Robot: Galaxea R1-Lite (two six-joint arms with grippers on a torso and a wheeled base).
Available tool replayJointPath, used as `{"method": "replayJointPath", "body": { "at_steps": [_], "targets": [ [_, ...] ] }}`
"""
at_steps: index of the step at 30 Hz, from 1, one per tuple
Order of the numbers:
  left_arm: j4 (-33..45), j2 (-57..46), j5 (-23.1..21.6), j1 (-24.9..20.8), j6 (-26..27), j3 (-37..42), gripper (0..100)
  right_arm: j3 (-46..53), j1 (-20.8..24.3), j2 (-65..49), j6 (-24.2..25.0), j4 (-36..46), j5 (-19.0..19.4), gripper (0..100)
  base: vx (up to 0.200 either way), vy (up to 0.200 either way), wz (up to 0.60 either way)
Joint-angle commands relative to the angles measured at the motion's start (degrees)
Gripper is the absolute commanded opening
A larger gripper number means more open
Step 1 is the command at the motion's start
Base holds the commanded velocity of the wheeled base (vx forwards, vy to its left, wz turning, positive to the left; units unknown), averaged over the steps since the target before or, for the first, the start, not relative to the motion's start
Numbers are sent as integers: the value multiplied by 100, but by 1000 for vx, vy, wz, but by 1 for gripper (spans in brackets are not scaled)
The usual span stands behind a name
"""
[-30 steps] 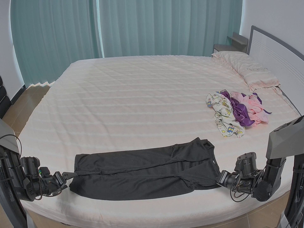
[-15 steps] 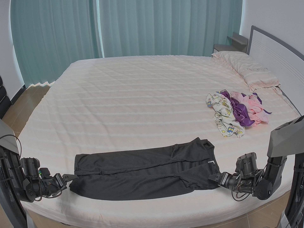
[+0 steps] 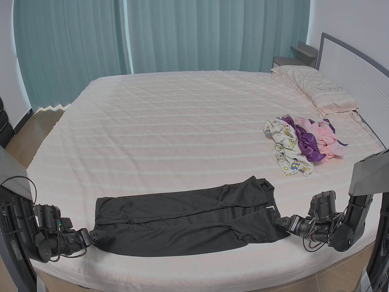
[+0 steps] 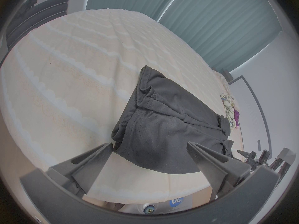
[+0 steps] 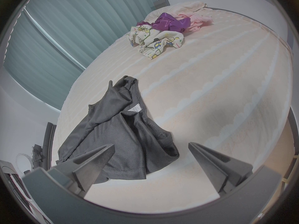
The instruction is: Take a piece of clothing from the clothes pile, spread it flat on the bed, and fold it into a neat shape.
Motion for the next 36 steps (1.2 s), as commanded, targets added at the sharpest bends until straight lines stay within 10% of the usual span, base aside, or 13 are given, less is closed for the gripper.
{"method": "replayJointPath", "body": {
  "at_steps": [1, 3, 4, 16, 36],
  "targets": [
    [-4, 163, 87, -91, 38, -32, 100, 23, 8, -4, 3, -7, -2, 100, 0, 0, 0],
    [-4, 181, 149, -91, 47, -32, 100, 14, 8, -4, 3, -7, -2, 100, 0, 0, 0],
    [-4, 216, 166, -91, 47, -23, 0, 14, 17, -13, 3, -7, -2, 100, 0, 0, 0],
    [4, 321, 1168, -109, 425, 311, 0, 67, 8, 40, -155, -7, -2, 100, 0, 0, 0],
    [655, 190, 1406, -82, 777, 355, 0, 67, 25, 49, -155, -7, 7, 100, 0, 0, 0]
  ]
}}
